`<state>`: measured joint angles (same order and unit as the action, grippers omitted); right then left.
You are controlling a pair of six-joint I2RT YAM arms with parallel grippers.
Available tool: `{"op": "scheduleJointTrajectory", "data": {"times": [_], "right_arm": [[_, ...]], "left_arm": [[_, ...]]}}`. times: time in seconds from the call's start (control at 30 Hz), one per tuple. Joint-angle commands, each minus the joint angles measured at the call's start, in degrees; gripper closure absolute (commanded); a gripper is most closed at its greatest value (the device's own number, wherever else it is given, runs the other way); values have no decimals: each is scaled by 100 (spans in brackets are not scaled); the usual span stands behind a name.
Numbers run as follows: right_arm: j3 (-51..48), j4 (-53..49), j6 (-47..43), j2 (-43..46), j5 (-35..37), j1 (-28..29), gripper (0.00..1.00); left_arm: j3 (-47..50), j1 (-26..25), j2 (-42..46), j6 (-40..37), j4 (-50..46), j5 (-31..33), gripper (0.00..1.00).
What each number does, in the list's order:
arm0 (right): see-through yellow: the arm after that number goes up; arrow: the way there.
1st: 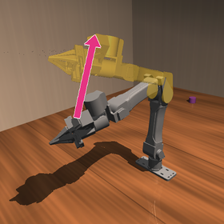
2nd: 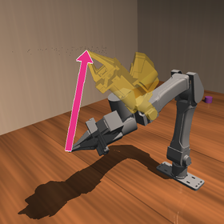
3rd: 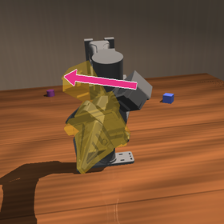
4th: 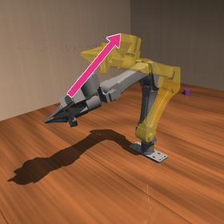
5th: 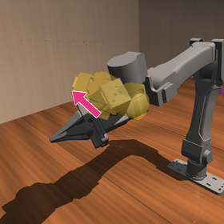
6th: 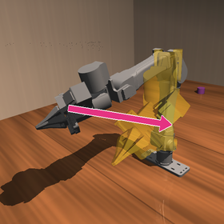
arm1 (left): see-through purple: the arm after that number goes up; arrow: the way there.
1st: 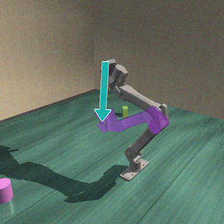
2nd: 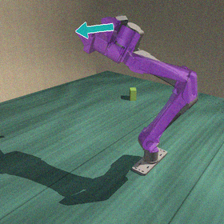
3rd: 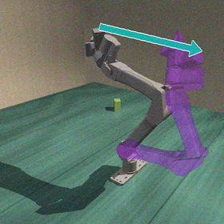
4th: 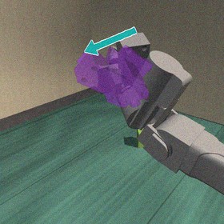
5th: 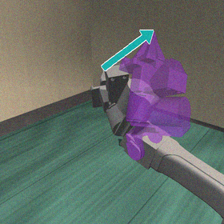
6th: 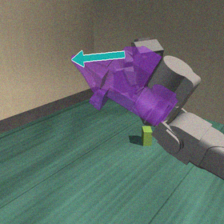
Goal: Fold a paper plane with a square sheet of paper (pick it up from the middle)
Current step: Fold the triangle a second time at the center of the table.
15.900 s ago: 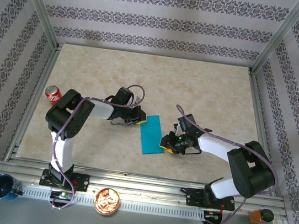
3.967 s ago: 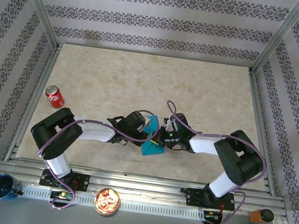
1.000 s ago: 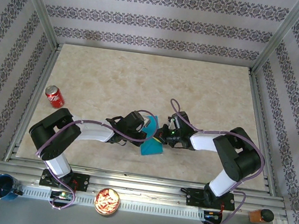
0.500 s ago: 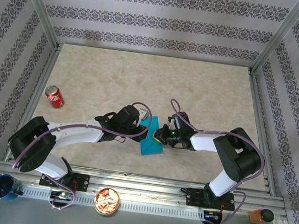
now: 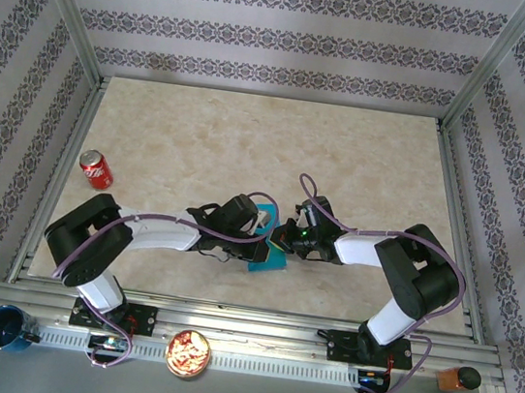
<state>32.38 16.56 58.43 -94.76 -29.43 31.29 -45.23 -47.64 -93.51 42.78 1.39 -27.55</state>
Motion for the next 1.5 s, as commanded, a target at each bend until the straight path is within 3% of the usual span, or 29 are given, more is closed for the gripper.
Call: {"op": "scheduleJointTrajectory", "data": {"times": [0.0,0.37,0.83,1.47], "right_arm": [[-116,-346,28,-51,315,9,100],[-135,-366,13,-34,315,9,100],[-179,-381,-19,-95,352,9,100],[-189,-390,-47,-170,368,-9,100]], "left_arm": [[-160,-44,-228,243,372,-211,100],[-190,-35,-496,272,278,54,100],[490,-35,-414,647,721,166,100],[1158,-43,-43,1065,1074,-323,100]]}}
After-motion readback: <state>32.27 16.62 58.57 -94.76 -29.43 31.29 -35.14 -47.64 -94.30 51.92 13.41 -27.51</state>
